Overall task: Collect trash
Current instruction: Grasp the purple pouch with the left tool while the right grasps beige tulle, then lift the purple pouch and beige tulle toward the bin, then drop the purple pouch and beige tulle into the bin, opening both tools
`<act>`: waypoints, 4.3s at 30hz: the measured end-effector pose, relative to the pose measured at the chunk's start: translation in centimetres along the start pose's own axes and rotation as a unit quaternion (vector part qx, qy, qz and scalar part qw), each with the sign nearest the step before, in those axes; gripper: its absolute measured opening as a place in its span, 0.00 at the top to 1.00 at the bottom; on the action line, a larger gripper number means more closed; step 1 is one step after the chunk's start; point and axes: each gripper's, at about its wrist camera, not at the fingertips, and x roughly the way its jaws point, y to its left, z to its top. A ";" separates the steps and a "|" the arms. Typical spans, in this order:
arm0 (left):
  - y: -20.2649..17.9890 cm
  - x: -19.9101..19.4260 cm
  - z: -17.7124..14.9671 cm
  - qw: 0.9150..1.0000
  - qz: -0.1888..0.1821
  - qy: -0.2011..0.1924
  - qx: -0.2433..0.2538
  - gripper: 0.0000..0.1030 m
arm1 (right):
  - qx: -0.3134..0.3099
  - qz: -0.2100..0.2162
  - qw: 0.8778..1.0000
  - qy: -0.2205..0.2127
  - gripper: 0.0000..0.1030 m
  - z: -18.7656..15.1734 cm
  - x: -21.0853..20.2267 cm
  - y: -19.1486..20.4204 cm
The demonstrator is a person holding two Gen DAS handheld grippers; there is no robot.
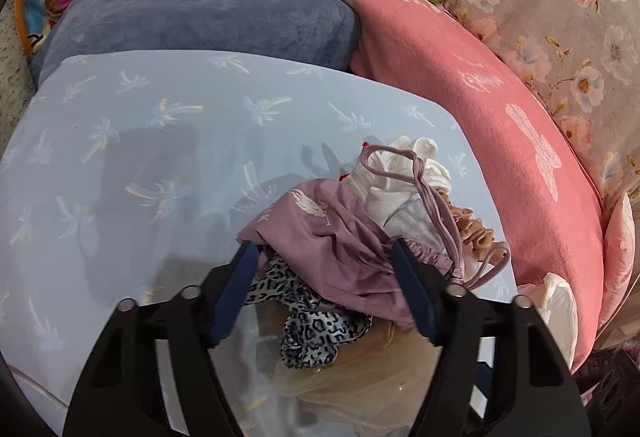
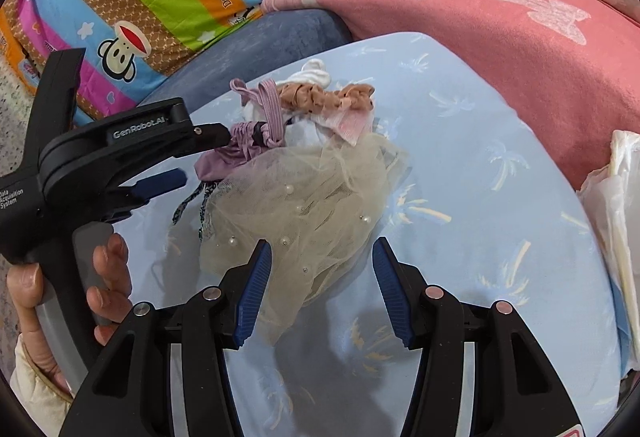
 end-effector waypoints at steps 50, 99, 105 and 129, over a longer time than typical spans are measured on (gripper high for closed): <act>-7.3 0.7 -2.3 0.992 0.025 -0.007 0.123 0.73 | 0.073 0.035 0.990 -0.115 0.94 3.2 -9.7 -6.1; -27.3 -9.5 -6.9 0.955 -0.172 -0.040 0.237 0.91 | 0.169 -0.061 0.952 -0.248 0.94 0.9 -24.3 -20.4; -30.1 -8.1 -8.4 0.947 -0.186 -0.022 0.261 0.89 | 0.190 -0.079 0.945 -0.252 0.94 -0.1 -25.1 -23.0; -29.4 -6.4 -9.3 0.956 -0.151 -0.025 0.250 0.41 | 0.185 -0.084 0.949 -0.240 0.84 -0.3 -24.3 -22.7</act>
